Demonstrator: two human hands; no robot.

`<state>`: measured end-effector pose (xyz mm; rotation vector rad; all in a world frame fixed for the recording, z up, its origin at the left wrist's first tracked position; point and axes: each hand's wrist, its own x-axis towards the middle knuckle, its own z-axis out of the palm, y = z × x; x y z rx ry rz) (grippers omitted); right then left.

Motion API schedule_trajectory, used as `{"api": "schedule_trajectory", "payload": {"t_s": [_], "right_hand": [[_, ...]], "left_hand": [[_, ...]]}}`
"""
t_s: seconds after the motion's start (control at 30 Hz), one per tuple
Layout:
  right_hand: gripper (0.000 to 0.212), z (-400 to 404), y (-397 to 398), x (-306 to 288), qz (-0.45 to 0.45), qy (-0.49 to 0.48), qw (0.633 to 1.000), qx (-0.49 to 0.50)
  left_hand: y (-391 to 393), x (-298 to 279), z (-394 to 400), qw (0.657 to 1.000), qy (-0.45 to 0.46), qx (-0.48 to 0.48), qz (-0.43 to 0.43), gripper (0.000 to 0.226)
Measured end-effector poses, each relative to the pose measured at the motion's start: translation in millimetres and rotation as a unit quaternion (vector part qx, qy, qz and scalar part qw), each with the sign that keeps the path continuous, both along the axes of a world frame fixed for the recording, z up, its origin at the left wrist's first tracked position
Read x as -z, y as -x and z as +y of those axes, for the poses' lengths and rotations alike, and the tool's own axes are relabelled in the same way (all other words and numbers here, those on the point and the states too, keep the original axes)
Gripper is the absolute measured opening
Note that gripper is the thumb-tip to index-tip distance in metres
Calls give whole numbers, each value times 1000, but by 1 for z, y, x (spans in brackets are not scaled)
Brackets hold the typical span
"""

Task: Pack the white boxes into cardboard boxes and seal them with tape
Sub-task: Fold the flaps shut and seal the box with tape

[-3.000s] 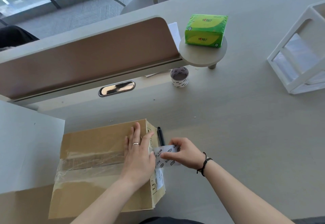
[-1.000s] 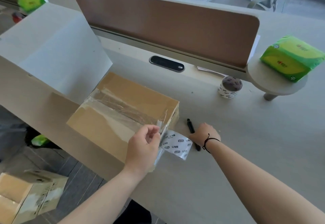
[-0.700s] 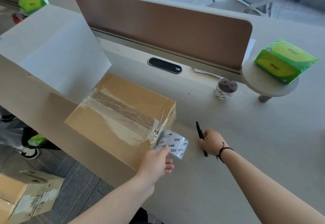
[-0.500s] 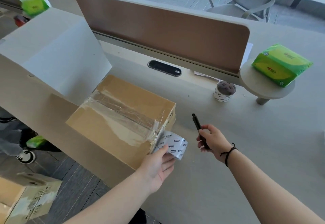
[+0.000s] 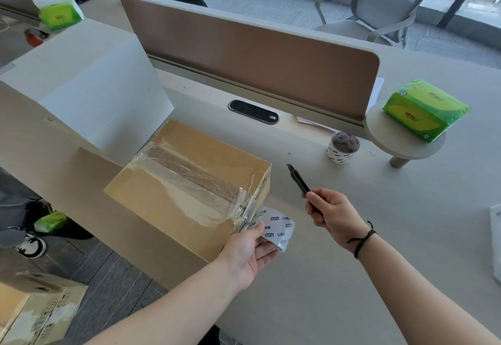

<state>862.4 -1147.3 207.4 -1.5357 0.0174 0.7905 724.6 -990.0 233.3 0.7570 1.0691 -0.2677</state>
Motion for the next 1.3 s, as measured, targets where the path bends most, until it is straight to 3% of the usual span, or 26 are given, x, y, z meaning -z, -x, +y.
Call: {"api": "schedule_trajectory", "payload": {"t_s": [0.1, 0.27, 0.5, 0.8, 1.3], "right_hand": [[23, -2, -1, -1, -65, 60, 996, -33], [19, -1, -10, -9, -205, 167, 954, -140], [18, 10, -28, -28, -378, 291, 832, -285], [27, 40, -35, -52, -504, 308, 694, -411], [37, 61, -36, -65, -547, 298, 655, -428]], "left_hand": [[-1, 2, 1, 1000, -5, 7, 5, 21], [0, 5, 2, 1000, -2, 25, 12, 23], [-6, 0, 5, 999, 12, 19, 33, 18], [9, 0, -8, 999, 28, -41, 1, 37], [8, -7, -17, 994, 47, -92, -27, 29]]}}
